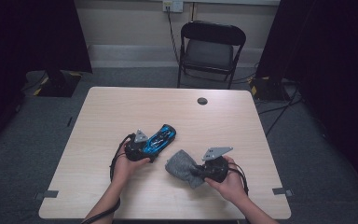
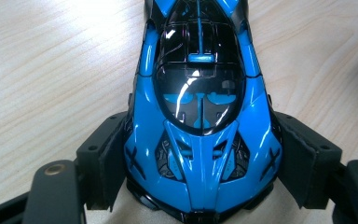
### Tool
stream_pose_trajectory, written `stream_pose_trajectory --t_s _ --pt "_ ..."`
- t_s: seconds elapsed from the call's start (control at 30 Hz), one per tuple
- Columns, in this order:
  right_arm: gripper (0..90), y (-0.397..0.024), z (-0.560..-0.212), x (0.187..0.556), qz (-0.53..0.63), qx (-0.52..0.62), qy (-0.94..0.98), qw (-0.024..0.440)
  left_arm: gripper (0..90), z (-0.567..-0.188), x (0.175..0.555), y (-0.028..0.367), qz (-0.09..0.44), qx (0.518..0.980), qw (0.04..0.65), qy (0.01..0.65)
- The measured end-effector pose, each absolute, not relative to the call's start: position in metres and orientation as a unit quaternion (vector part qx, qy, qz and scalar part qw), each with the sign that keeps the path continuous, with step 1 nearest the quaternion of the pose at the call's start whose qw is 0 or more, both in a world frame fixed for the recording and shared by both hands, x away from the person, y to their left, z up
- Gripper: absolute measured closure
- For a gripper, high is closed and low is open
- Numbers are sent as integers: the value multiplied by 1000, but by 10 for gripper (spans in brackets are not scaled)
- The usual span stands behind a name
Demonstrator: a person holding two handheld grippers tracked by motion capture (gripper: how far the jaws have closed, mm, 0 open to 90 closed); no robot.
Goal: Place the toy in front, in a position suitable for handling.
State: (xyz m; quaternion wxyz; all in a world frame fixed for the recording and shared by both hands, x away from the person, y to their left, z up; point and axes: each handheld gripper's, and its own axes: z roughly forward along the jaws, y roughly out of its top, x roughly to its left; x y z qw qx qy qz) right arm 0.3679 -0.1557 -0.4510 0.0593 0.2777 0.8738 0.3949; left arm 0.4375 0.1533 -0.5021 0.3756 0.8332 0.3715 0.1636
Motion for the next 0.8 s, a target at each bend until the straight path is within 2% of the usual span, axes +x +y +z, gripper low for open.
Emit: stream_pose_trajectory --t_s 0.23,0.5,0.8 --pt "793 -155 -432 396 399 291 867 68 256 -502 438 153 161 833 377 372" --pt "793 -145 -423 412 397 293 866 79 256 -502 438 153 161 833 377 373" --pt "792 -116 -415 429 392 280 872 87 256 -502 438 153 163 835 375 369"
